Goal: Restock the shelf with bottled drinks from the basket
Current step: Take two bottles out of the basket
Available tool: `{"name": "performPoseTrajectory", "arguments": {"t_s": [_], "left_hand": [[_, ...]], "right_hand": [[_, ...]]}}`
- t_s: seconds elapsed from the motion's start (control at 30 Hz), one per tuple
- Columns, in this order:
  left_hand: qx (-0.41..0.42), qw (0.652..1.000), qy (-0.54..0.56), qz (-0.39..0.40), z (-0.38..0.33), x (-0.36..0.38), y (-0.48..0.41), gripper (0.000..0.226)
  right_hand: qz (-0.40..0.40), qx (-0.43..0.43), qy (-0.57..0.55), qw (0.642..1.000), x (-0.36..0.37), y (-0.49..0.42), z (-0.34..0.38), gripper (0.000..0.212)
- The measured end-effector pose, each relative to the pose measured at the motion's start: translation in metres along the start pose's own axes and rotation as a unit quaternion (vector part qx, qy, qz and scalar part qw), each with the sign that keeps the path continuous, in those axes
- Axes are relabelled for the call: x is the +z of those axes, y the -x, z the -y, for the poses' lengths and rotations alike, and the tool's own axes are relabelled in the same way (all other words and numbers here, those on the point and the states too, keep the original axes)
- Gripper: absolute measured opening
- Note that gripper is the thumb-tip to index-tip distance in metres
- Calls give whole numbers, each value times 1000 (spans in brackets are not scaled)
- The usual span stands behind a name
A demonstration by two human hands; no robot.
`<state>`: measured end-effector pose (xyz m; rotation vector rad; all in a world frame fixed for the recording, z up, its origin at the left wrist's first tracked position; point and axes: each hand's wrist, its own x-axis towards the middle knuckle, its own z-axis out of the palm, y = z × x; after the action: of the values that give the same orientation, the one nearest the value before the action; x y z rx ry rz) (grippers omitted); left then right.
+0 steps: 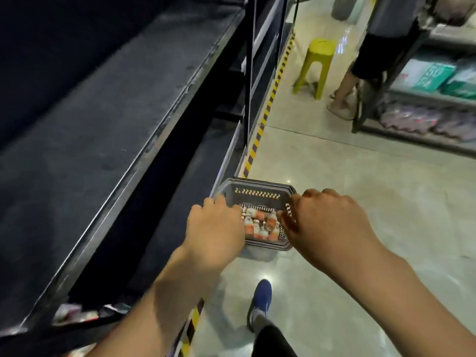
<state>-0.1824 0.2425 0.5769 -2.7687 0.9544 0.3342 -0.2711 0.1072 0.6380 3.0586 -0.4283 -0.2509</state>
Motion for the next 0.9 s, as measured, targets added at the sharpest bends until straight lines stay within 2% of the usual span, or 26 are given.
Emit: {"name": "performPoseTrajectory", "arguments": {"t_s": [0.07, 0.17, 0.3, 0.4, 0.6, 0.77, 0.83, 0.9], "left_hand": [[-9, 999, 16, 50, -9, 7, -45, 28], [4, 998, 54, 41, -14, 16, -108, 23], [-10, 982, 105, 155, -12, 63, -181, 31], [-12, 970, 131, 203, -4, 114, -236, 32], [-88, 926, 240, 278, 3, 273, -343, 17], [-131, 922, 226, 288, 2, 438, -419, 12], [-166, 908, 245, 297, -1, 507, -445, 23], [-235, 873, 313, 291, -6, 565, -471, 33]], "right_hand": [[20, -3, -8, 1000, 9, -41, -22, 36], [67, -2, -27, 997, 35, -99, -48, 38], [141, 19, -61, 988, 94, -159, -63, 42], [206, 33, -66, 976, 154, -196, -68, 39], [296, 71, -105, 947, 314, -276, -67, 33], [357, 116, -156, 914, 490, -352, -44, 44], [381, 150, -208, 888, 564, -379, -32, 49], [391, 198, -282, 854, 635, -405, -20, 51]]}}
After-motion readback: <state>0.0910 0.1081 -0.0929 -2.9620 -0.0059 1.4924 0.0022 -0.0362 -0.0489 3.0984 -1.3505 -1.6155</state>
